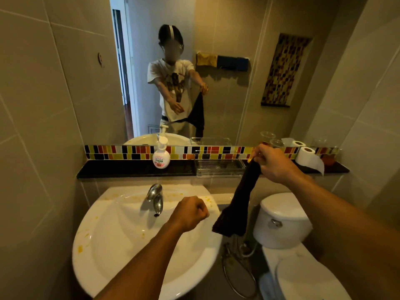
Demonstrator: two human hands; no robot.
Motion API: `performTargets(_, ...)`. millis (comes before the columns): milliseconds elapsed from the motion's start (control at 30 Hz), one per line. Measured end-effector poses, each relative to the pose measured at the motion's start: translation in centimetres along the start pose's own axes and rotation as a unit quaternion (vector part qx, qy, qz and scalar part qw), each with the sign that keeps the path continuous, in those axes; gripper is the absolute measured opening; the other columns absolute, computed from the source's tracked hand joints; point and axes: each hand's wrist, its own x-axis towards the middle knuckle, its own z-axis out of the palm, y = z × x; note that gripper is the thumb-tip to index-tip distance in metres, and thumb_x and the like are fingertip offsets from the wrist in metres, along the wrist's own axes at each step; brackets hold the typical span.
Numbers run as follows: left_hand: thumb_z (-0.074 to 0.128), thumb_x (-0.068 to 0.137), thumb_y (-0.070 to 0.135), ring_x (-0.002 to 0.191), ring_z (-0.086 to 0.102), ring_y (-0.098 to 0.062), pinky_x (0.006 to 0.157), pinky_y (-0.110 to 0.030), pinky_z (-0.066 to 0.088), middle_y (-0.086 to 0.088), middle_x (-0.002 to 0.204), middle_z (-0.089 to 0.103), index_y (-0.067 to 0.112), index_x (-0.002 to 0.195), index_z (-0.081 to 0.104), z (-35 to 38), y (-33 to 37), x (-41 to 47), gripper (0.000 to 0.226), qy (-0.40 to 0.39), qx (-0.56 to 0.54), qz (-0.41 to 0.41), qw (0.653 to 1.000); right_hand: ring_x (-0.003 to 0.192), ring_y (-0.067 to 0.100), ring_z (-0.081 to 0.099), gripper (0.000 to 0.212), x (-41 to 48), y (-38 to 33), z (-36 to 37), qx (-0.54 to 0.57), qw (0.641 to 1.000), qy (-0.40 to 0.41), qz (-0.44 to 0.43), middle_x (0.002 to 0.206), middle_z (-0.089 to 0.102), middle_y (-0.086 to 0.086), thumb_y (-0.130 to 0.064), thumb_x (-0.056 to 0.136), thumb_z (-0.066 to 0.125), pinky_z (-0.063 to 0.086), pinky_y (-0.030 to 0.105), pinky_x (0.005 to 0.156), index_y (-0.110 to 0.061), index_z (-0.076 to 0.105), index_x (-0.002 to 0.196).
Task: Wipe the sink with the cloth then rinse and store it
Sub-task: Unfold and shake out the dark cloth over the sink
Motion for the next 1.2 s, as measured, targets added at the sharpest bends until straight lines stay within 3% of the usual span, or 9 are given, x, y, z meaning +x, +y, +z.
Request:
performTargets(233,0.073,0.075,0.049,0.106,0.056,-0.015,0.086,-0.029,0.050,0.004,0.121,0.057,0.030,0.125,0.051,2.6,3.6,0.4,0.058,-0.026,-0.098,0.005,0.995,0.078,0.008,0.055,0.008,0.1,0.1,-0.9,-0.052,0.998,-0.001,-0.032,0.092,0.061,-0.001,-0.018,0.095,0.052,0.041,0.022,0.058,-0.024,0.056,0.095)
performTargets(400,0.074,0.077,0.039,0.128,0.050,-0.023,0.100,-0.038,0.048,-0.001,0.141,0.048,0.031,0.141,0.035,5.1,6.0,1.1,0.075,-0.052,-0.114,0.030,0.992,0.084,0.019,0.057,0.009,-0.2,-0.3,-2.6,-0.119,0.992,-0.033,-0.039,0.096,0.062,0.004,-0.019,0.095,0.051,0.043,0.029,0.065,-0.027,0.054,0.094)
performTargets(500,0.068,0.085,0.031,0.127,0.050,-0.026,0.102,-0.044,0.047,-0.002,0.140,0.049,0.030,0.142,0.033,6.7,6.8,1.6,0.067,-0.038,-0.141,0.014,0.989,0.086,0.020,0.057,0.012,-0.2,-0.9,-4.0,-0.170,0.983,-0.035,-0.057,0.096,0.063,0.003,-0.018,0.096,0.049,0.045,0.034,0.069,-0.029,0.052,0.093)
performTargets(667,0.062,0.090,0.028,0.114,0.054,-0.023,0.098,-0.038,0.049,-0.002,0.126,0.050,0.021,0.126,0.053,6.5,6.5,2.2,0.038,0.020,-0.067,0.020,0.997,0.087,0.018,0.057,0.015,-0.7,-0.7,-6.2,-0.156,0.986,-0.006,-0.052,0.096,0.063,-0.001,-0.012,0.096,0.046,0.050,0.039,0.076,-0.023,0.056,0.097)
performTargets(767,0.067,0.083,0.020,0.107,0.055,-0.019,0.093,-0.036,0.051,-0.003,0.118,0.056,0.019,0.094,0.059,5.6,6.1,2.1,0.014,-0.019,-0.115,0.039,0.992,0.088,0.019,0.056,0.015,-1.1,0.2,-6.3,-0.150,0.988,-0.010,-0.034,0.099,0.061,0.003,-0.011,0.096,0.047,0.049,0.038,0.075,-0.019,0.058,0.101)
performTargets(833,0.068,0.071,0.016,0.096,0.061,-0.022,0.083,-0.039,0.053,-0.005,0.101,0.063,0.022,0.067,0.049,5.1,6.0,2.0,0.021,-0.066,-0.164,0.028,0.984,0.091,0.021,0.056,0.015,-1.2,0.7,-5.8,-0.151,0.988,-0.014,-0.027,0.100,0.060,0.005,-0.010,0.095,0.049,0.049,0.038,0.077,-0.018,0.058,0.103)
performTargets(933,0.064,0.072,0.006,0.059,0.048,-0.019,0.056,-0.032,0.042,-0.005,0.060,0.046,0.021,0.057,0.040,4.5,6.4,1.9,0.032,-0.134,-0.202,-0.001,0.970,0.091,0.022,0.057,0.017,-1.2,1.4,-4.8,-0.147,0.988,-0.031,-0.020,0.097,0.060,0.004,-0.007,0.094,0.049,0.048,0.032,0.070,-0.022,0.057,0.099)
performTargets(1067,0.070,0.077,0.009,0.084,0.063,-0.017,0.069,-0.022,0.051,-0.003,0.087,0.063,0.016,0.092,0.054,3.4,6.5,2.1,0.023,-0.175,-0.213,-0.038,0.960,0.090,0.020,0.058,0.021,-1.0,2.5,-4.0,-0.122,0.992,-0.038,-0.009,0.098,0.061,0.002,-0.007,0.094,0.049,0.048,0.031,0.071,-0.027,0.055,0.094)
performTargets(1200,0.066,0.085,0.021,0.111,0.061,-0.023,0.092,-0.030,0.051,-0.006,0.119,0.064,0.017,0.124,0.060,2.3,5.4,2.1,0.040,-0.184,-0.063,-0.008,0.981,0.090,0.018,0.058,0.028,-1.2,3.6,-3.6,-0.098,0.994,-0.047,0.012,0.096,0.061,0.000,-0.002,0.091,0.052,0.048,0.030,0.071,-0.030,0.054,0.088)
